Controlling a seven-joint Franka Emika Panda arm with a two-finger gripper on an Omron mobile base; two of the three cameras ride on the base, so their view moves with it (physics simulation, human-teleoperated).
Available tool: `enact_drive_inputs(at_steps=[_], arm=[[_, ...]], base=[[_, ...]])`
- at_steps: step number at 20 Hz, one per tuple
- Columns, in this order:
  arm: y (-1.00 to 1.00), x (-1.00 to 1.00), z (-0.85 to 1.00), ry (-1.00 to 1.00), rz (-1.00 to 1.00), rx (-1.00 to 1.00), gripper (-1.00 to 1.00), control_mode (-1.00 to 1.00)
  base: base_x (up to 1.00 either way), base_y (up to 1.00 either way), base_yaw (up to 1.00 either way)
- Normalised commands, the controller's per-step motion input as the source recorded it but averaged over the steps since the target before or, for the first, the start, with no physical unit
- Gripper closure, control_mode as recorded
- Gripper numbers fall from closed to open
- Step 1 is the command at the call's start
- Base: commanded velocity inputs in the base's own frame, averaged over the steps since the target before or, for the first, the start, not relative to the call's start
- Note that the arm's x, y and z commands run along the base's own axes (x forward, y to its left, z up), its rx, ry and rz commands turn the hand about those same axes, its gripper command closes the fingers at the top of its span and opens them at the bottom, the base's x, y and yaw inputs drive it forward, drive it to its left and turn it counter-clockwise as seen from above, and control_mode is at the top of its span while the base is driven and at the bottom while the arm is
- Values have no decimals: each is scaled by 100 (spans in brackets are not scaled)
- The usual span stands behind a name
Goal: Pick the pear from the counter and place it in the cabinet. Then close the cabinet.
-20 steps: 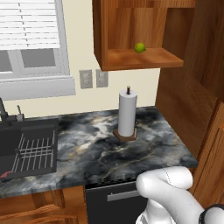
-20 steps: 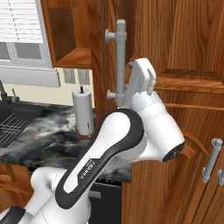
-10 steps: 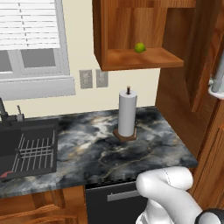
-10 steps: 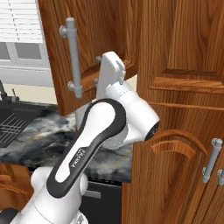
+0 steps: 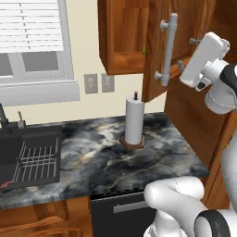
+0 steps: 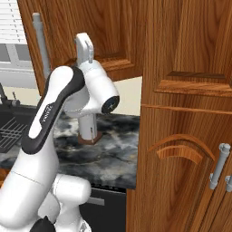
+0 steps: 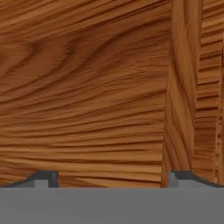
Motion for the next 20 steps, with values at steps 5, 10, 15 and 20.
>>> enact_drive_inputs(at_steps=[5,10,15,20], arm=[[96,100,19,8,-32,-3,-100,-100],[78,100,13,15,-33,0,-100,-100],[50,100,18,26,-31,0,-100,-100],[19,100,4,28,-27,0,-100,-100]], base=[[0,0,0],[0,0,0],[0,0,0],[0,0,0]])
